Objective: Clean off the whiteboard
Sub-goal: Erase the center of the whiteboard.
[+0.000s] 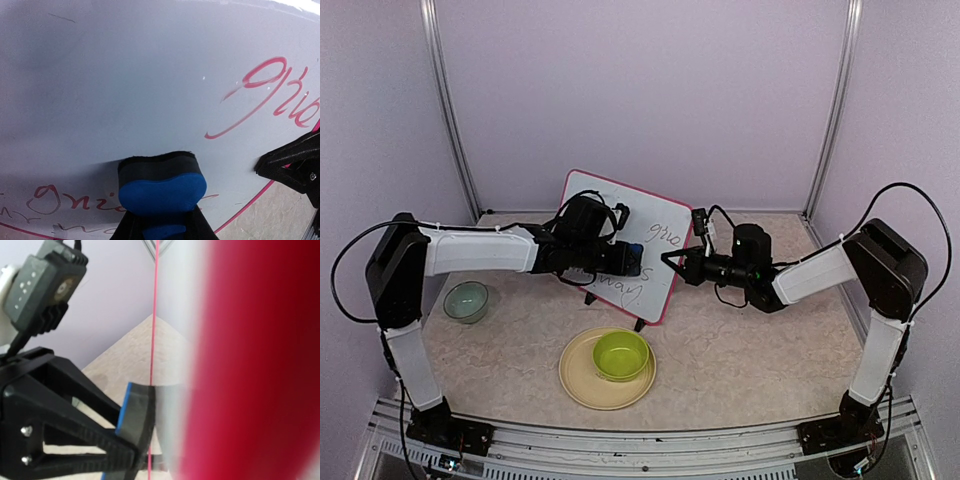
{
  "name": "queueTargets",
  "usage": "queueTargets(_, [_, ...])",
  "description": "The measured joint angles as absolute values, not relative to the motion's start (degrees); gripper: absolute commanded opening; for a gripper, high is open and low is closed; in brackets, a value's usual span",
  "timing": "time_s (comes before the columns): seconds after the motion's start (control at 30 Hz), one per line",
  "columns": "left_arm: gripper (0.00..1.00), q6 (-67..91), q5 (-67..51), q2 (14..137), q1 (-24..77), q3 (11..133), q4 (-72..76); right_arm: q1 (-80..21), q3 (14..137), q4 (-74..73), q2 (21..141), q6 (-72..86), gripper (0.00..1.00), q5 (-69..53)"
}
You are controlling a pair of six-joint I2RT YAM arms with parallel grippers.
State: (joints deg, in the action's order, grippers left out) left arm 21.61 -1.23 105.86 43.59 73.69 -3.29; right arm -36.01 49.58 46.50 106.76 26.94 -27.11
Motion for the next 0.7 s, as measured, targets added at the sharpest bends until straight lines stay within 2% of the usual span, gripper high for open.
queueTargets(0.4, [0.06, 19.6, -2.7, 109.3, 43.6, 87.6, -12.5, -36.0, 49.8, 46.4, 107.0, 27.6, 0.00, -26.8])
queueTargets(0.7, [0.06, 19.1, -3.0, 109.5, 43.6, 90.1, -11.9, -36.0, 49.8, 46.4, 107.0, 26.7, 0.00, -27.4])
